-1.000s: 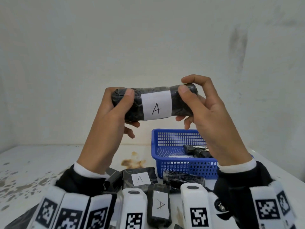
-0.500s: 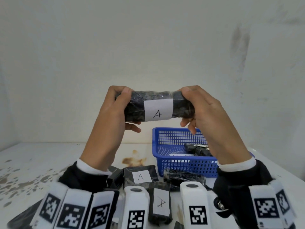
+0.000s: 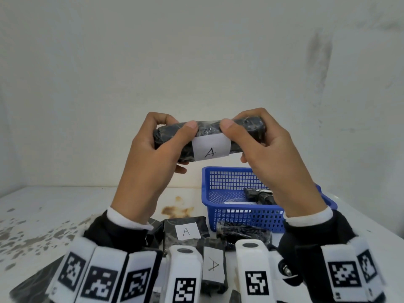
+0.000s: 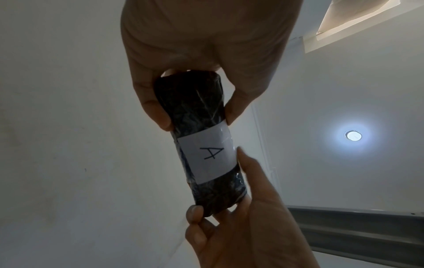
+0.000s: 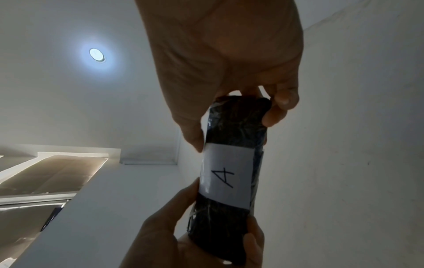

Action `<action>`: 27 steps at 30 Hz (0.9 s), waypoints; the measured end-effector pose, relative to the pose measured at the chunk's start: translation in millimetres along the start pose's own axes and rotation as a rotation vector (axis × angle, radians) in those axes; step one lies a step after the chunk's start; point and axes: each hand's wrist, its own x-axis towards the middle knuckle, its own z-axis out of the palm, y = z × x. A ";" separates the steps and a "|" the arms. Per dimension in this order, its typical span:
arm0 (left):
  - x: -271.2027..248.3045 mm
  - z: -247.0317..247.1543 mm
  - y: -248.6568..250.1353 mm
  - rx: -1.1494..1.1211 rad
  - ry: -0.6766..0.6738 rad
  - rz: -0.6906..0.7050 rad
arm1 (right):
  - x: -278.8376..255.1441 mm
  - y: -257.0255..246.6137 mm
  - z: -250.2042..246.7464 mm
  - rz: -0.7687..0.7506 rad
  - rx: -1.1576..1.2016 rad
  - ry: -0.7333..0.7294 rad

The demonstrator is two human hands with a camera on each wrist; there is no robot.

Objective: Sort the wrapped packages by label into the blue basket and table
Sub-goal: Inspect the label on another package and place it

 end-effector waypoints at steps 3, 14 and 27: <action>-0.1 0.2 -0.4 -0.008 -0.018 -0.014 | -0.8 -0.3 0.4 -0.027 -0.006 0.008; -0.7 -2.0 0.2 0.079 -0.108 -0.077 | -1.1 0.1 -5.2 -0.049 0.045 0.001; -0.2 -5.3 3.0 -0.070 -0.113 -0.039 | 0.2 -4.1 -10.3 0.058 0.149 0.006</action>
